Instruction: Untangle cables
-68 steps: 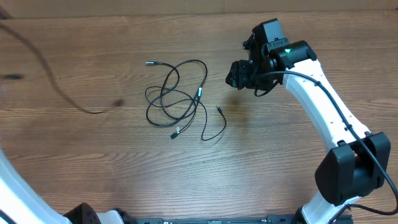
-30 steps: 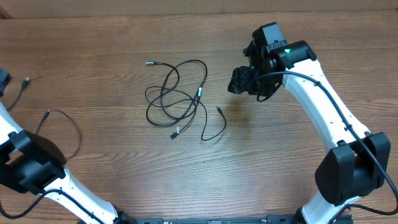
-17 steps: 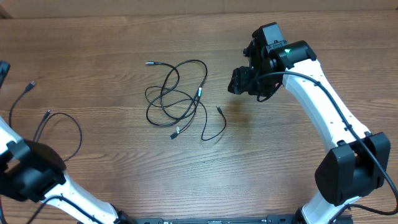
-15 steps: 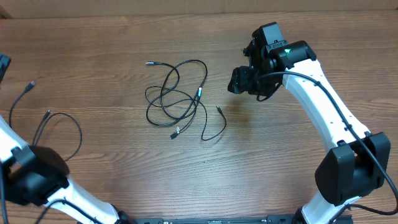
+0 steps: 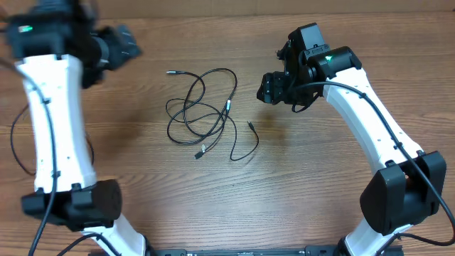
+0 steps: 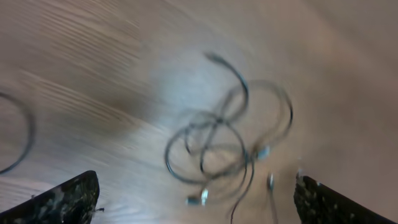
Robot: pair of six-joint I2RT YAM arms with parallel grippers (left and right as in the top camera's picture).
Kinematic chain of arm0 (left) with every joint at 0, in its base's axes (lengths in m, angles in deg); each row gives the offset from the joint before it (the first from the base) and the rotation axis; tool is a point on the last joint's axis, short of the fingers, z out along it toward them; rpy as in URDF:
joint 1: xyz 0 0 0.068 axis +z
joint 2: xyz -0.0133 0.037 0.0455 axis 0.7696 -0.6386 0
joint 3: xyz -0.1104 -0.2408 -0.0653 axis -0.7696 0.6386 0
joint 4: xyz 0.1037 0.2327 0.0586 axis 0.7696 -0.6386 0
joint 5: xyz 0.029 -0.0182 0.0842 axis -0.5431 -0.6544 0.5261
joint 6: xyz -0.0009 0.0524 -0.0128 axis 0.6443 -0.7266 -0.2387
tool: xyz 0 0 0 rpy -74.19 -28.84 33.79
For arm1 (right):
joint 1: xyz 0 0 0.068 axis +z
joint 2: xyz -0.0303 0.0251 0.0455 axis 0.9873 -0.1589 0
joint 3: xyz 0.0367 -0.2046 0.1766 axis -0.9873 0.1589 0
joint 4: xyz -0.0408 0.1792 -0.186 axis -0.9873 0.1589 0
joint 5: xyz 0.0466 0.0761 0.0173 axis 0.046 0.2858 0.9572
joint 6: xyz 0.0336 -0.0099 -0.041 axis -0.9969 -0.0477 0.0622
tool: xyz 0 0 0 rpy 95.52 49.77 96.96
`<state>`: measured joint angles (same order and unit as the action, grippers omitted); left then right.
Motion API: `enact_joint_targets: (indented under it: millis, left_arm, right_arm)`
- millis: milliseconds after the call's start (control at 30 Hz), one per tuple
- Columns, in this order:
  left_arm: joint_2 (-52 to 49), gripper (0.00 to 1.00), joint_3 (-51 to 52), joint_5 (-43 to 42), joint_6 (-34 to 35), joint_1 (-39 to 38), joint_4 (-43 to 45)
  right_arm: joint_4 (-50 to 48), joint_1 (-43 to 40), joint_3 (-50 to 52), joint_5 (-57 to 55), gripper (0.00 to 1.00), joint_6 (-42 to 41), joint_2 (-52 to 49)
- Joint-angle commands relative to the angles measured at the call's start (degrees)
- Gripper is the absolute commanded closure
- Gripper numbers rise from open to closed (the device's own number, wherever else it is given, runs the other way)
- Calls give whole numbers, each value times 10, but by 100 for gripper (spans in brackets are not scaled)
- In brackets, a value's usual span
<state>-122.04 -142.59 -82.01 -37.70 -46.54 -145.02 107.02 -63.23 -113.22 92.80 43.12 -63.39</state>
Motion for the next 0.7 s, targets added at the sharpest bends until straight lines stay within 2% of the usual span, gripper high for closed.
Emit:
enact_joint_targets:
  millis: [0, 133, 433, 667]
  left_arm:
    - [-17, 0, 71, -10, -61, -64, 12]
    - [-17, 2, 170, -10, -61, -99, 70]
    - [-17, 18, 374, -24, -49, -110, 261]
    - [-17, 29, 487, -85, -52, -130, 403]
  right_arm:
    - [-2, -1, 1, -2, 22, 2, 9]
    - [-2, -2, 1, -2, 21, 2, 9]
    - [3, -1, 2, -2, 20, 2, 9]
    - [0, -1, 2, -2, 20, 2, 9]
